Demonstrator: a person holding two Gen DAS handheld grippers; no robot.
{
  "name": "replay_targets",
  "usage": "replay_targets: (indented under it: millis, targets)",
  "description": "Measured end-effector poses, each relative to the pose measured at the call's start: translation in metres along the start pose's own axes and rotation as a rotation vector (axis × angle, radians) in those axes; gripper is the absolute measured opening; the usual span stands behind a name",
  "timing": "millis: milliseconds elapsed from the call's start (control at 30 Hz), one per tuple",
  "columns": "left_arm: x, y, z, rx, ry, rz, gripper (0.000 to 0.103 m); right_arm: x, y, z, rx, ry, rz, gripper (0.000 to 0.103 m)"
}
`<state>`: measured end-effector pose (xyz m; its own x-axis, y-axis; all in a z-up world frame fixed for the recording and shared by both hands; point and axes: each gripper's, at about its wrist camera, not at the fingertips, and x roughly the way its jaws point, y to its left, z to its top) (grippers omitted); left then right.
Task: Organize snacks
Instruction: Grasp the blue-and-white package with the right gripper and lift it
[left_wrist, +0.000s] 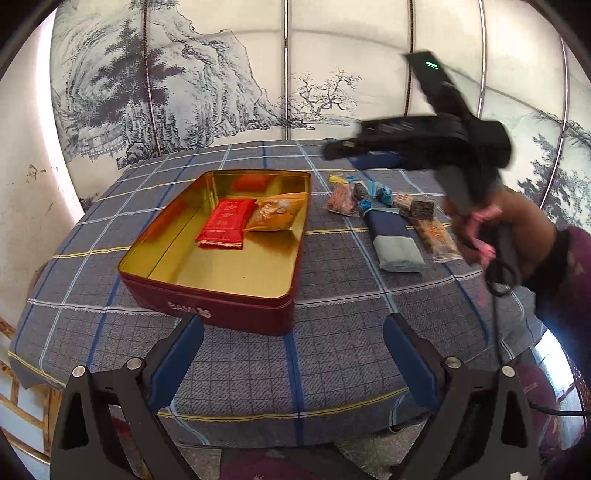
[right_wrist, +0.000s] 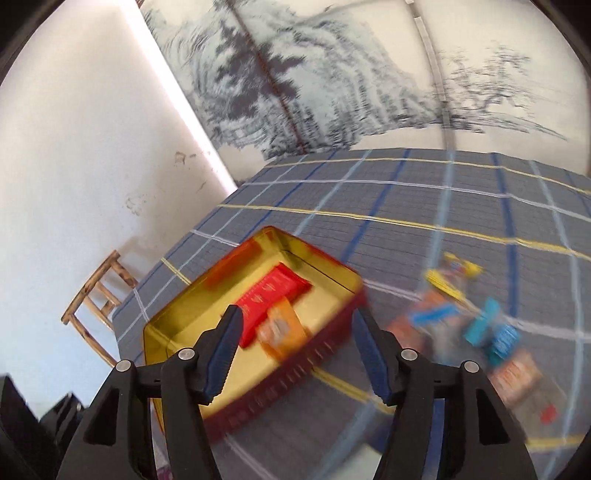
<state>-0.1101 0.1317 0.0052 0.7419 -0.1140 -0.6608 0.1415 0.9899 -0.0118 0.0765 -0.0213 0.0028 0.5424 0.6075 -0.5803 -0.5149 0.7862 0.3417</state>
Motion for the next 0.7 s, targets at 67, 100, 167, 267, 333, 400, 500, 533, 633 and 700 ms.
replay_targets:
  millis: [67, 100, 167, 267, 333, 400, 500, 533, 633, 700]
  targets:
    - [0.003, -0.006, 0.000, 0.013, 0.007, -0.015, 0.096, -0.019, -0.015, -0.019, 0.035, 0.021, -0.034, 0.071]
    - [0.006, -0.010, 0.000, 0.021, 0.015, -0.026, 0.096, -0.023, -0.019, -0.026, 0.052, 0.031, -0.060, 0.072]
    - [0.010, -0.019, 0.000, 0.041, 0.030, -0.038, 0.096, -0.027, -0.026, -0.038, 0.087, 0.062, -0.091, 0.073]
    - [0.012, -0.034, 0.000, 0.079, 0.041, -0.043, 0.096, -0.019, -0.022, -0.045, 0.096, 0.091, -0.139, 0.080]
    - [0.010, -0.040, -0.001, 0.103, 0.033, -0.038, 0.096, -0.008, -0.020, -0.046, 0.101, 0.115, -0.195, 0.084]
    - [0.008, -0.041, -0.001, 0.112, 0.024, -0.031, 0.096, 0.002, -0.022, -0.050, 0.117, 0.144, -0.219, 0.084]
    - [0.007, -0.038, -0.001, 0.104, 0.018, -0.028, 0.097, 0.018, -0.019, -0.055, 0.111, 0.168, -0.297, 0.085]
    - [0.008, -0.036, -0.001, 0.100, 0.021, -0.029, 0.097, 0.025, -0.020, -0.056, 0.111, 0.183, -0.323, 0.085]
    - [0.011, -0.032, -0.001, 0.089, 0.035, -0.032, 0.097, 0.037, -0.011, -0.060, 0.021, 0.174, -0.394, 0.087]
    - [0.010, -0.031, -0.002, 0.085, 0.034, -0.029, 0.097, 0.043, -0.003, -0.067, -0.069, 0.175, -0.408, 0.082]
